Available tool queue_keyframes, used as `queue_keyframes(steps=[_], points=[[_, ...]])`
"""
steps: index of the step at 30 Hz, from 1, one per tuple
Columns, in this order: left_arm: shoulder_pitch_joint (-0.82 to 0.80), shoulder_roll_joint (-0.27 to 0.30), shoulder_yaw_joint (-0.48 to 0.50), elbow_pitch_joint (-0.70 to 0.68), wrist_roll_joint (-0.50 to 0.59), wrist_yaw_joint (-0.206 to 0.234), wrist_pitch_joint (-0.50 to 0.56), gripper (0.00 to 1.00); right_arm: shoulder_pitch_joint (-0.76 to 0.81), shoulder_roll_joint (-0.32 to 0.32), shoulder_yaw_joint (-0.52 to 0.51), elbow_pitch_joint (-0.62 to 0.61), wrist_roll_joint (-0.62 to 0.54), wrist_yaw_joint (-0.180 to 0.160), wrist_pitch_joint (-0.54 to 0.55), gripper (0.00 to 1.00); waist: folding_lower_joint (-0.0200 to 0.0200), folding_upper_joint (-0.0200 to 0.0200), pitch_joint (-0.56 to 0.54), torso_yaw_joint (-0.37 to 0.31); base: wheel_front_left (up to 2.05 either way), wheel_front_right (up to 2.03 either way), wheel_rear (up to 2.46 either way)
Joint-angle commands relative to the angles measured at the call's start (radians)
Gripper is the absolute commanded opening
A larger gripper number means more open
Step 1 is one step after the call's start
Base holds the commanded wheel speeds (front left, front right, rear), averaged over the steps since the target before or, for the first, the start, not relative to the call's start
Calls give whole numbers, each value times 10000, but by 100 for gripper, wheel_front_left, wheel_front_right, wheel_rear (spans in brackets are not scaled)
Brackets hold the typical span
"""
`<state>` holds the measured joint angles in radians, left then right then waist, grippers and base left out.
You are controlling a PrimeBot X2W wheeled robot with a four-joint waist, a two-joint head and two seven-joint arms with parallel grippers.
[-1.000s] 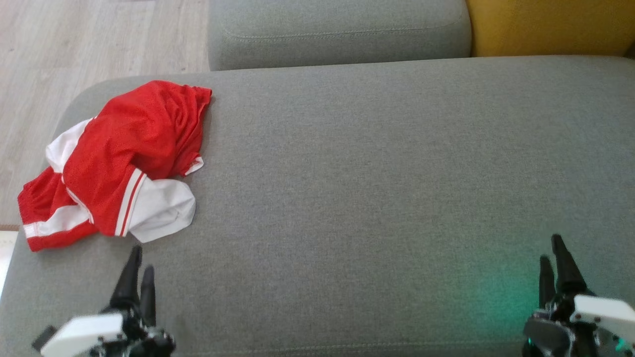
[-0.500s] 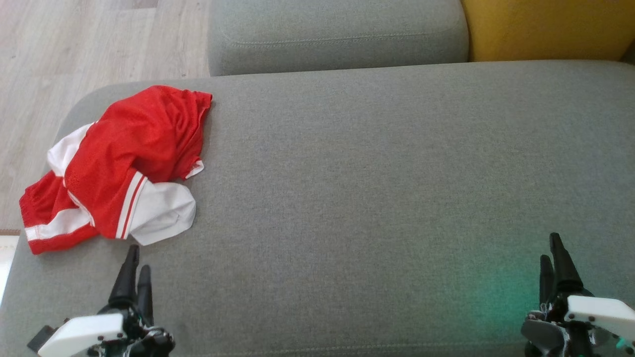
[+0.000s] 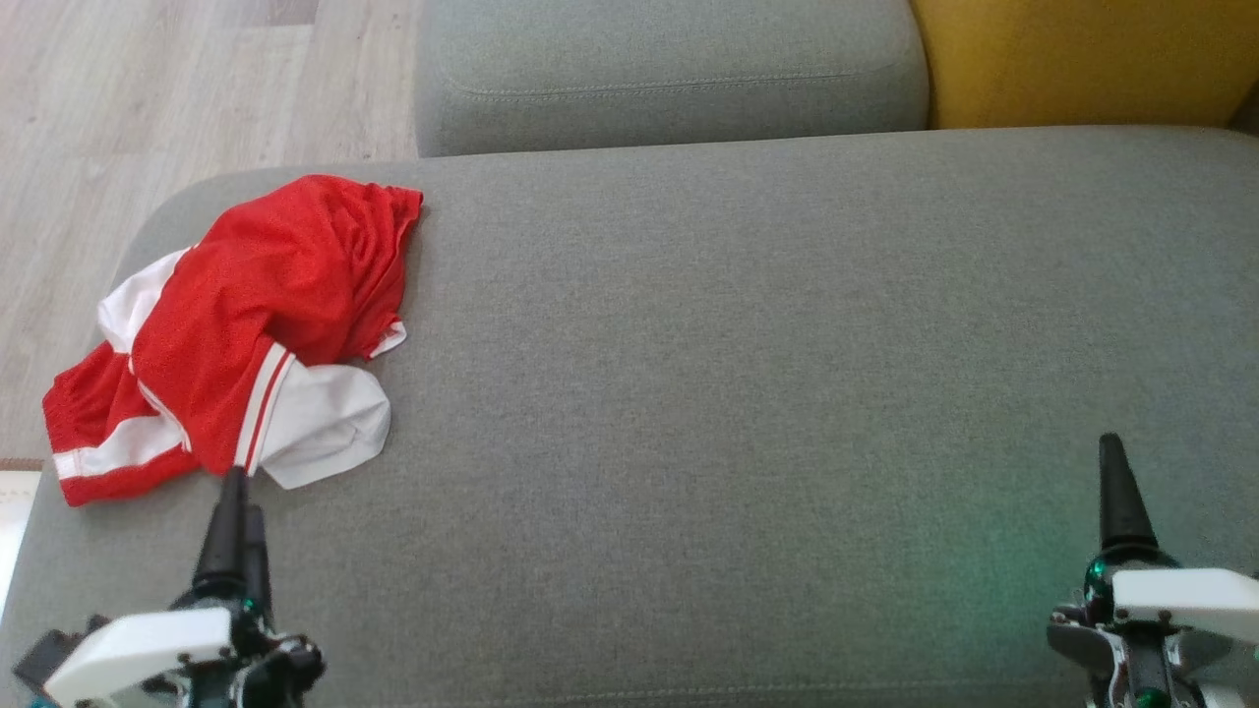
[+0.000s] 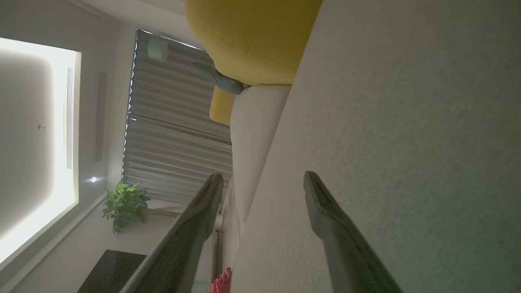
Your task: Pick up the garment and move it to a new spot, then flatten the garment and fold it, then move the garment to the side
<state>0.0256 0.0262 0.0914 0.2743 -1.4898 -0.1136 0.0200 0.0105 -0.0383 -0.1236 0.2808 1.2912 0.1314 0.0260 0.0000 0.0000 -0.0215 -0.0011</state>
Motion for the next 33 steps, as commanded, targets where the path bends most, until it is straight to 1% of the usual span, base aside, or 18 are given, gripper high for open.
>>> queue_keyframes(steps=[1, 8, 16, 22, 32, 33], points=[[-538, 117, 251, -508, 222, 2, -91, 100, -545, -52, 9, -519, -452, -2, -127, 100, 0, 0, -2, 9, 0, 0, 0], [-629, 126, 354, -1176, 999, 177, -296, 100, -628, -57, 215, -1265, -2067, -2, -333, 100, 0, 0, -15, 38, 0, 0, 0], [-622, 137, 105, -1973, 2063, 343, -530, 100, -684, -63, 592, -1969, -3724, -3, -569, 100, 0, 0, -44, 29, 0, 0, 0], [-547, 145, -311, -2445, 3216, 409, -706, 100, -607, -67, 797, -2211, -4842, -3, -746, 100, 0, 0, -84, 13, 0, 0, 0], [-467, 158, -1159, -2918, 5600, 643, -997, 100, -426, -74, 984, -2206, -6681, -4, -1040, 100, 0, 0, -122, -8, 0, 0, 0], [-467, 158, -1159, -2918, 5600, 643, -997, 100, -426, -74, 984, -2206, -6681, -4, -1040, 100, 0, 0, -122, -8, 0, 0, 0]])
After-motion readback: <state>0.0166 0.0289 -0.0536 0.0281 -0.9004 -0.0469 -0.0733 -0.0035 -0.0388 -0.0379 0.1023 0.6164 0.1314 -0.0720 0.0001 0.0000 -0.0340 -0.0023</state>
